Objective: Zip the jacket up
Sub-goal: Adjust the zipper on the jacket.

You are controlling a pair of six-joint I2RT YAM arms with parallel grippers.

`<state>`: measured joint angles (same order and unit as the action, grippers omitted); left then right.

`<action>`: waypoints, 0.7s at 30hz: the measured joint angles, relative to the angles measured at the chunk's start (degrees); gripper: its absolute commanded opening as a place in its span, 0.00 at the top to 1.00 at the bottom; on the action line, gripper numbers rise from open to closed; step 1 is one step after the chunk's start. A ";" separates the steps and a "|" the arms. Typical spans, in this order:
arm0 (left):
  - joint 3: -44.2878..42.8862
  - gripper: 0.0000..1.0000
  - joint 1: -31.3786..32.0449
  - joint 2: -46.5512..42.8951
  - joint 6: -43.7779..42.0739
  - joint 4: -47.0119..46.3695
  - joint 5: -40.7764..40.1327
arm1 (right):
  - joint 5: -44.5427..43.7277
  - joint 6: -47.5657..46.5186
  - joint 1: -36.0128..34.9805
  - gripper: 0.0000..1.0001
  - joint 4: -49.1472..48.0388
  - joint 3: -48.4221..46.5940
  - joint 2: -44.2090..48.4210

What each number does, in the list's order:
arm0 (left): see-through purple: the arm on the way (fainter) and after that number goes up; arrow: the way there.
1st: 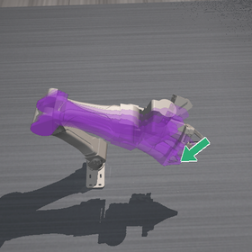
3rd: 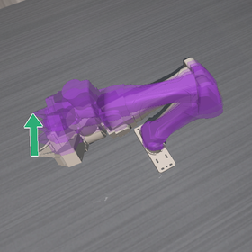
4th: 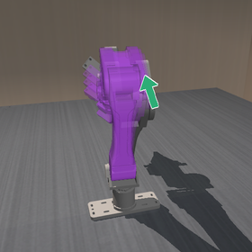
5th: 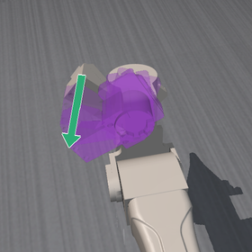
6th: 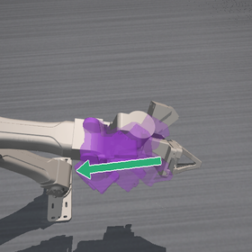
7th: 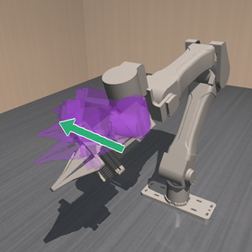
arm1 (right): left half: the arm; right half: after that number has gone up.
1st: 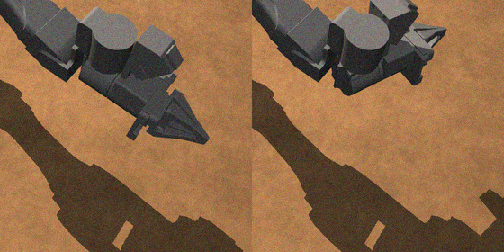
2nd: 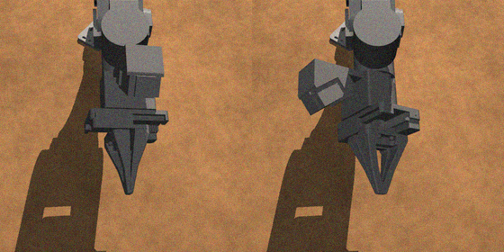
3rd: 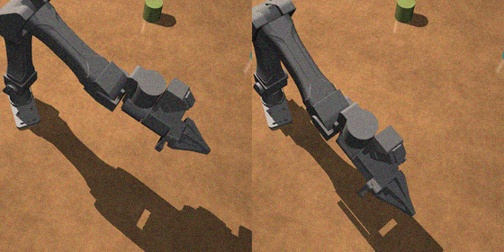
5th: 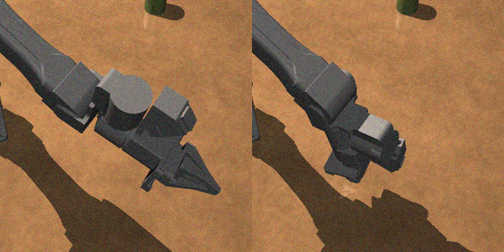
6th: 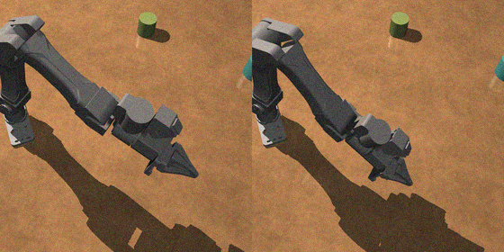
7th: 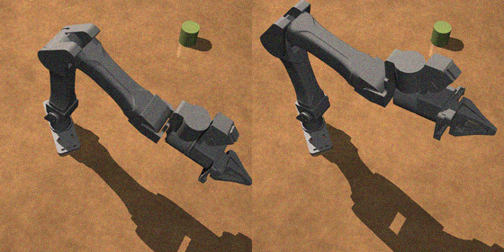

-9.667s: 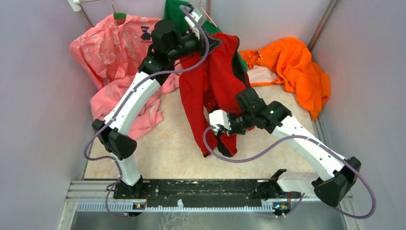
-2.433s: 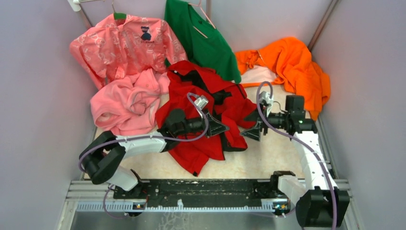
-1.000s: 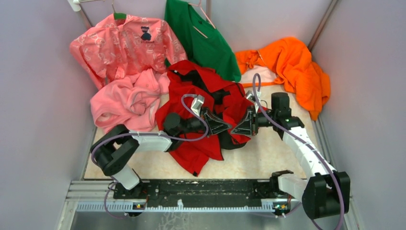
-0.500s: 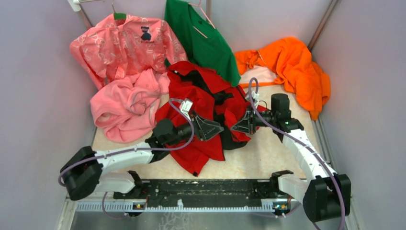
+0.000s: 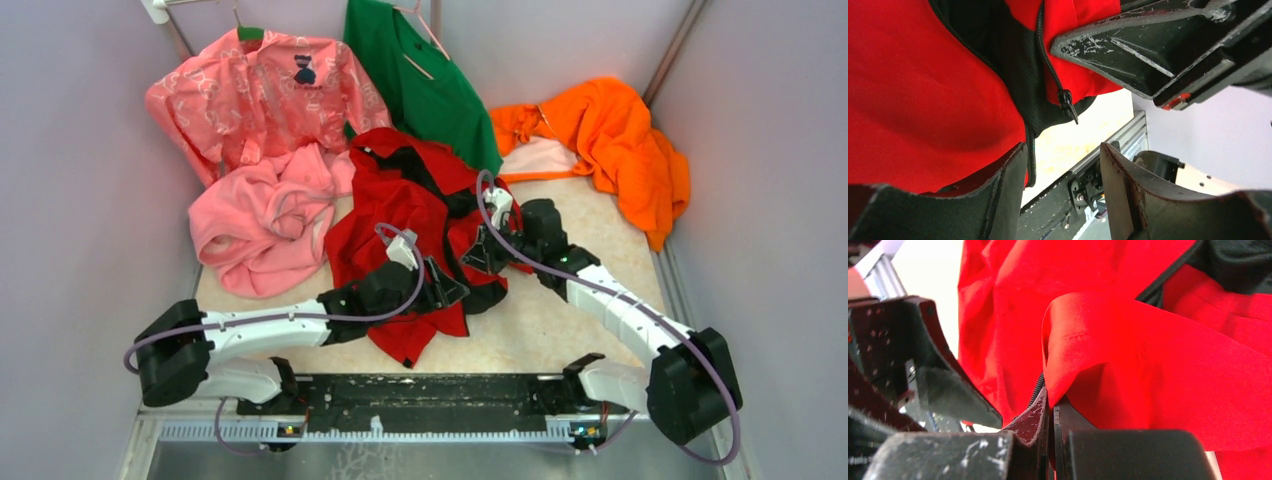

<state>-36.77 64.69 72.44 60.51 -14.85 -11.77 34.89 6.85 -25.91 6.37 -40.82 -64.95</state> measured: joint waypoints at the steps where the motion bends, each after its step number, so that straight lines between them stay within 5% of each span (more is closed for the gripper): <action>1: -0.81 0.39 0.11 0.72 1.20 1.31 -0.70 | -2.36 0.81 -0.81 1.00 -0.46 0.04 -0.17; 7: -10.32 0.44 0.33 7.10 9.35 11.98 -3.30 | -12.13 3.96 -5.29 1.00 -3.06 0.35 -1.29; 11: -13.77 0.67 0.59 9.94 11.93 15.76 -4.42 | -13.90 4.94 -5.97 1.00 -3.87 0.76 -1.55; 21: -15.28 0.90 0.52 12.92 8.70 17.88 -7.28 | -14.08 5.49 -5.97 1.00 -4.68 1.07 -1.55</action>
<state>-52.05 65.21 85.36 69.21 3.03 -19.05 20.82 12.34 -31.88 1.69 -39.75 -66.50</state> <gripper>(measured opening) 0.191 0.010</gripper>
